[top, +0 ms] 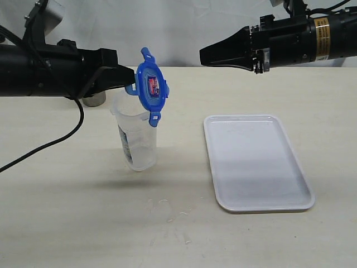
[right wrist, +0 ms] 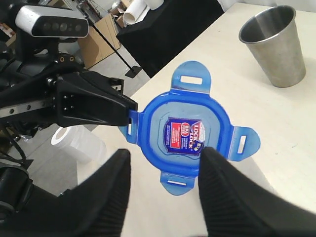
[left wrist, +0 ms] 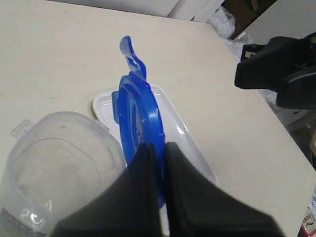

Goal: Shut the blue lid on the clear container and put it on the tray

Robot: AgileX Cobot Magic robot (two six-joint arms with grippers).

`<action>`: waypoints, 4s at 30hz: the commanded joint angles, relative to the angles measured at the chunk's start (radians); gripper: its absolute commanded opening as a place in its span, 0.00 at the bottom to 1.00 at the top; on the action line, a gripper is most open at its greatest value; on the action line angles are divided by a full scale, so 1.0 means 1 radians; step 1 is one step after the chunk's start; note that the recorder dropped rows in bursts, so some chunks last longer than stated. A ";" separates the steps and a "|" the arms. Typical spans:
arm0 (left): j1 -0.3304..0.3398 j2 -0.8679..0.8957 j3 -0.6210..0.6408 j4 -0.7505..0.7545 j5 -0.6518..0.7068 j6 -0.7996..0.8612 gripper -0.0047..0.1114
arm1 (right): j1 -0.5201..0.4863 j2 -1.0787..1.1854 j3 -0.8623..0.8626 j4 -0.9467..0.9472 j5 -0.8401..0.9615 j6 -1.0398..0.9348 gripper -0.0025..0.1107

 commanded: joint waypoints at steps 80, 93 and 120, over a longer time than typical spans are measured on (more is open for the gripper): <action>0.071 -0.003 0.001 0.214 -0.061 -0.111 0.04 | 0.339 0.020 0.040 0.000 0.527 -0.058 0.06; 0.071 -0.003 0.001 0.219 -0.085 -0.111 0.04 | 0.339 0.029 0.040 0.000 0.549 -0.059 0.06; 0.071 -0.003 0.001 0.260 -0.070 -0.128 0.27 | 0.339 0.029 0.040 0.000 0.548 -0.065 0.06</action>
